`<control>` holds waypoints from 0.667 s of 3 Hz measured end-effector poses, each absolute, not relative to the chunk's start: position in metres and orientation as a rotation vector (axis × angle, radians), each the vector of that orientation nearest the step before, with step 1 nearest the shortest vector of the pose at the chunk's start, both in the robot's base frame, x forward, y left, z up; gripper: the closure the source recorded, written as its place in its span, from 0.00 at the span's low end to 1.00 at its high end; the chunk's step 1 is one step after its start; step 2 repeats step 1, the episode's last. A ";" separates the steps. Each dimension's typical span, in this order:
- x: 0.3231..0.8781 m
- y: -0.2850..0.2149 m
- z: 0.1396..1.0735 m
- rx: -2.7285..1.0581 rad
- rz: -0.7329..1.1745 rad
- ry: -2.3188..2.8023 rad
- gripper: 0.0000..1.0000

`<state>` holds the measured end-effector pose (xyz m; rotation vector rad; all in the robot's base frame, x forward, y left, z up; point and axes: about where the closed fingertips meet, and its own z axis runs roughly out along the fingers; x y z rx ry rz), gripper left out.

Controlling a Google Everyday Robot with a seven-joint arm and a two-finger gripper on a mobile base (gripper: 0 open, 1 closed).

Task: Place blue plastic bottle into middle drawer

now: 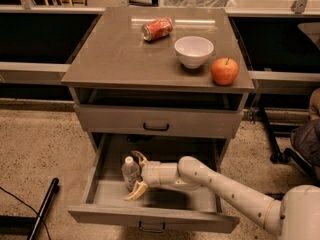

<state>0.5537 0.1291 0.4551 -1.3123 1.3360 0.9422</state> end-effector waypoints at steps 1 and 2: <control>0.554 0.129 0.455 -1.312 0.942 1.336 0.00; 0.554 0.129 0.455 -1.312 0.942 1.336 0.00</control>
Offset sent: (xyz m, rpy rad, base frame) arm 0.0000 0.0000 0.0000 0.0000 0.0000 0.0000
